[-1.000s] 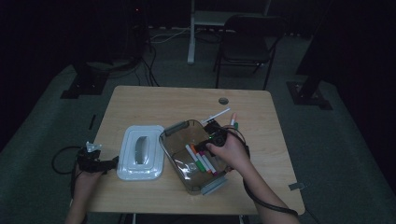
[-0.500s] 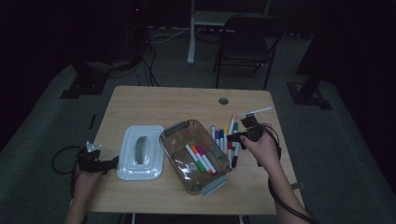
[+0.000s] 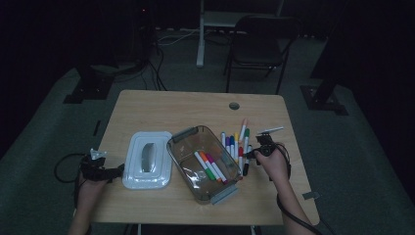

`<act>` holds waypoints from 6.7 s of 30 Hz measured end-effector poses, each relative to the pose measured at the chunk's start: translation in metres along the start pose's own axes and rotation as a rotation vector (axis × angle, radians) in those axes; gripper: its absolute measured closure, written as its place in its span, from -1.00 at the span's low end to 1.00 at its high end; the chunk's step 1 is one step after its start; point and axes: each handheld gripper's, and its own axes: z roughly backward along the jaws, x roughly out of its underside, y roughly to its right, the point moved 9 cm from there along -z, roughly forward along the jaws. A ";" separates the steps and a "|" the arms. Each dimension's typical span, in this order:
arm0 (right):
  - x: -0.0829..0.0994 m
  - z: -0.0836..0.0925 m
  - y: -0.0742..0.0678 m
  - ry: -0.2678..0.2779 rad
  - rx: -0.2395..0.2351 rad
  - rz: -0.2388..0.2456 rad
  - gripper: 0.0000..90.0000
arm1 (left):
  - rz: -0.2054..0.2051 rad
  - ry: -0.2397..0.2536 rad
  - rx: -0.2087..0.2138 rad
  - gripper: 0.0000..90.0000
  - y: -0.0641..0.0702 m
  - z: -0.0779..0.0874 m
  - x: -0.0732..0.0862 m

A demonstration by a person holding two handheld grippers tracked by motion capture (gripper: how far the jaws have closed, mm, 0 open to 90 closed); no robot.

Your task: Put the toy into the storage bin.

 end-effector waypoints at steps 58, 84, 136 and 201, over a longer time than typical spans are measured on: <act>-0.018 0.102 -0.052 0.191 -0.157 0.056 0.71 | 0.000 0.000 0.000 -0.99 0.000 0.000 0.000; -0.021 0.094 -0.199 0.134 -0.299 0.363 0.71 | 0.004 -0.002 -0.002 -0.99 0.000 0.000 0.000; 0.019 -0.035 -0.239 -0.276 -0.201 0.439 0.71 | 0.000 0.000 0.001 -0.99 0.000 0.000 0.000; -0.016 0.070 -0.072 0.137 -0.146 0.209 0.00 | -0.001 0.000 0.002 -0.99 0.000 0.000 0.000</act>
